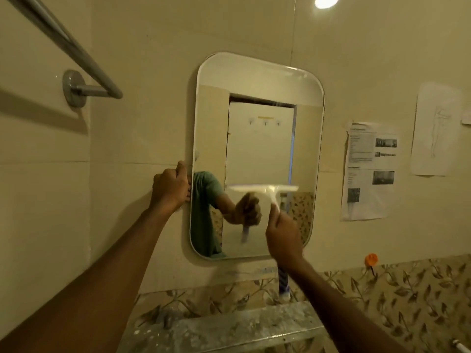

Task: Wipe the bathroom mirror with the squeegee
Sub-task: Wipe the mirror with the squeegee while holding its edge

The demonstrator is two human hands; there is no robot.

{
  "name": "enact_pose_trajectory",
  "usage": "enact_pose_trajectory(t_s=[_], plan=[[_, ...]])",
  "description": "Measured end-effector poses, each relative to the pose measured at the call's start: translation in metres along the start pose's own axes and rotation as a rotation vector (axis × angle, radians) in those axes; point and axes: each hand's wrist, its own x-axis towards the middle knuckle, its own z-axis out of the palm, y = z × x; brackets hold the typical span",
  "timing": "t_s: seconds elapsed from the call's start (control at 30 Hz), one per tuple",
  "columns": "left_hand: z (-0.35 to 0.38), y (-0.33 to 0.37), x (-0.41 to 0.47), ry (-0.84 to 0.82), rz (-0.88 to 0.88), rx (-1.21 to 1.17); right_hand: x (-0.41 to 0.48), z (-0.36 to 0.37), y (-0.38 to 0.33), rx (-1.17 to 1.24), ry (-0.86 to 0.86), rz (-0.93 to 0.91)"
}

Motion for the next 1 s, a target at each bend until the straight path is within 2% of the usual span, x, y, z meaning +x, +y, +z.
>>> enact_pose_trajectory(t_s=[0.07, 0.17, 0.27, 0.4, 0.6, 0.77, 0.87, 1.0], plan=[[-0.004, 0.006, 0.005, -0.047, -0.022, 0.002, -0.008, -0.001, 0.002, -0.036, -0.011, 0.002], [-0.009, 0.017, 0.015, -0.056, -0.013, 0.065, 0.03, -0.016, -0.034, -0.017, -0.021, -0.118], [-0.009, 0.033, 0.033, 0.078, 0.033, 0.071, 0.087, -0.031, -0.082, 0.002, -0.038, -0.215], [-0.007, 0.069, 0.072, 0.203, 0.13, -0.081, 0.137, -0.045, -0.12, -0.039, -0.05, -0.264], [-0.001, 0.105, 0.094, 0.197, 0.16, -0.035, 0.121, -0.053, -0.095, -0.113, -0.119, -0.282], [-0.004, 0.108, 0.097, 0.119, 0.085, -0.069, 0.1, -0.045, -0.072, -0.16, -0.178, -0.287], [-0.004, 0.114, 0.094, 0.069, 0.017, -0.12, 0.129, -0.043, -0.11, -0.067, -0.178, -0.294], [-0.009, 0.112, 0.094, -0.064, -0.046, -0.259, 0.177, -0.041, -0.165, -0.032, -0.031, -0.331]])
